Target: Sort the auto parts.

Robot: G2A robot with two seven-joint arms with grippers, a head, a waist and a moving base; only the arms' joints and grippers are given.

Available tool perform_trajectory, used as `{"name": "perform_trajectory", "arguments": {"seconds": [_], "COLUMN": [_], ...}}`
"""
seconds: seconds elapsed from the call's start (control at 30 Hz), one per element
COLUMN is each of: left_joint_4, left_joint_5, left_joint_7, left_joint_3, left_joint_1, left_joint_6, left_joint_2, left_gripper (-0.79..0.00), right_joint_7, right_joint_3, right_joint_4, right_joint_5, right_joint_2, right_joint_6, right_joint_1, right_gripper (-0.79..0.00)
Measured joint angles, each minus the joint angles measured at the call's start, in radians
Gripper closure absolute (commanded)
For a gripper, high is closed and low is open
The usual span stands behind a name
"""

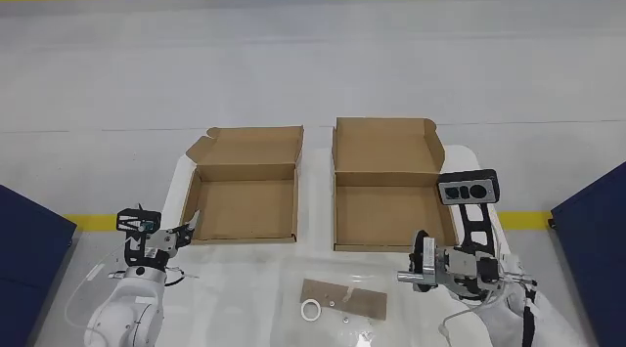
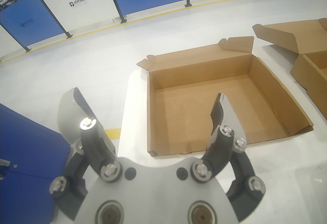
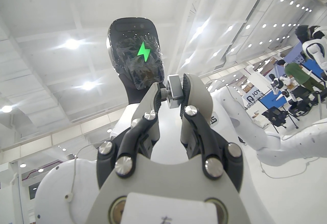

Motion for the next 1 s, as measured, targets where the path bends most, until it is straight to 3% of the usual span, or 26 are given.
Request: {"name": "perform_trajectory", "arguments": {"seconds": [0.43,1.0], "left_joint_4": [0.0,0.0], "left_joint_5": [0.0,0.0], "left_joint_7": [0.0,0.0], "left_joint_3": [0.0,0.0], "left_joint_1": [0.0,0.0], "left_joint_6": [0.0,0.0], "left_joint_2": [0.0,0.0], "left_gripper": [-0.785,-0.785], "right_joint_7": [0.081,0.042], "right_joint_3": [-0.005,0.027], "right_joint_4": [-0.006,-0.012], "right_joint_5": [0.199,0.19], "right_joint_2": [-0.033,-0.043], "right_joint_6": [0.008,0.045], "right_joint_1": [-0.014,-0.023], "right_gripper": [0.0,0.0]}}
